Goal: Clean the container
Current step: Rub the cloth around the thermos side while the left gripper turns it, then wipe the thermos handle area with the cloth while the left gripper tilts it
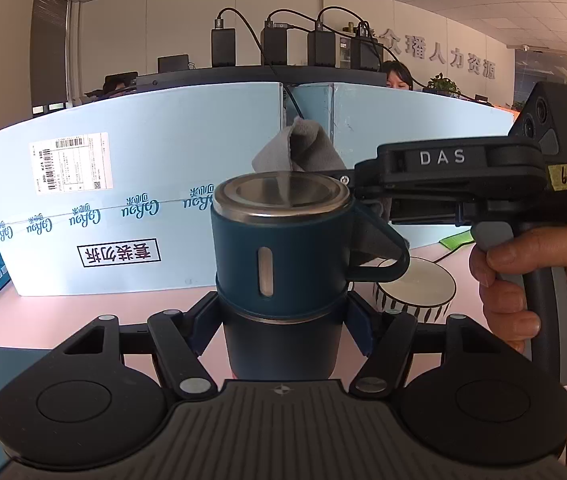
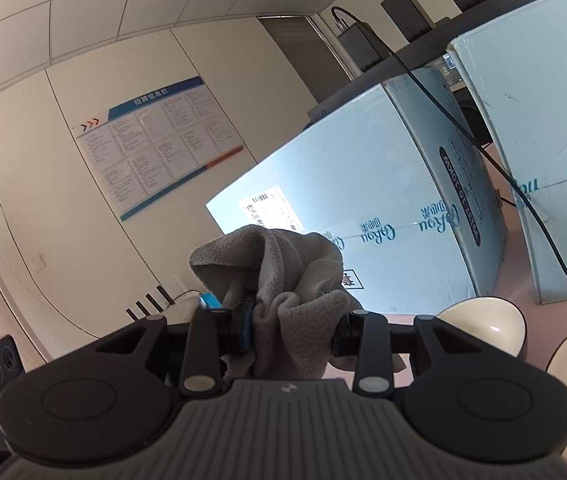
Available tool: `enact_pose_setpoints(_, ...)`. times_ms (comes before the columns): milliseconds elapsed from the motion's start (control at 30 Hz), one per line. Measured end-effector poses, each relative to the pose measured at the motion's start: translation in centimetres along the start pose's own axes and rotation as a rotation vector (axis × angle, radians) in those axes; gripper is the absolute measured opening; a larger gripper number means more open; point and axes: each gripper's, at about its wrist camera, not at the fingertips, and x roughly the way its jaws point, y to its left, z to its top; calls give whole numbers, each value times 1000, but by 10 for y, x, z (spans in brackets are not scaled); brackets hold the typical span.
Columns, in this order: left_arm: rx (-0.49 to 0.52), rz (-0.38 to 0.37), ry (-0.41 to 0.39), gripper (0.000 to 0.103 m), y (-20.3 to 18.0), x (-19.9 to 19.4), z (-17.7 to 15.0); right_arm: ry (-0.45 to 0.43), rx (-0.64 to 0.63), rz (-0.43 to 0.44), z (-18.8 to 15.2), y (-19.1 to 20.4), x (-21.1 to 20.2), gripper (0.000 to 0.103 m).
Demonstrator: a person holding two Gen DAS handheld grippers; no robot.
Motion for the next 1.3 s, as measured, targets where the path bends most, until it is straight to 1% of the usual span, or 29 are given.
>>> enact_pose_setpoints(100, -3, 2, 2, 62, 1, 0, 0, 7, 6, -9, -1, -2, 3, 38)
enact_pose_setpoints(467, -9, 4, 2, 62, 2, -2, 0, 154, 87, -108, -48, -33, 19, 38)
enact_pose_setpoints(700, -9, 1, 5, 62, 3, 0, 1, 267, 21, -171, -74, -35, 22, 38)
enact_pose_setpoints(867, -13, -7, 11, 62, 6, 0, 1, 266, -2, -161, -75, -31, 13, 38)
enact_pose_setpoints(967, -5, 1, 17, 62, 5, 0, 1, 264, -45, -158, -74, -25, 9, 38)
enact_pose_setpoints(1067, -16, 11, 18, 62, 4, -1, 2, 265, -59, -150, -74, -23, 6, 38)
enact_pose_setpoints(1133, -39, 32, 19, 63, 3, -1, 3, 268, -60, -142, -74, -23, 4, 38)
enact_pose_setpoints(1167, -59, 57, 27, 64, 1, 1, 4, 268, -62, -141, -74, -22, 4, 38)
enact_pose_setpoints(1233, -108, 101, 35, 70, -4, 4, 7, 265, -59, -144, -74, -22, 4, 38)
enact_pose_setpoints(1300, -160, 132, 37, 72, -8, 6, 9, 260, -48, -146, -75, -23, 5, 38)
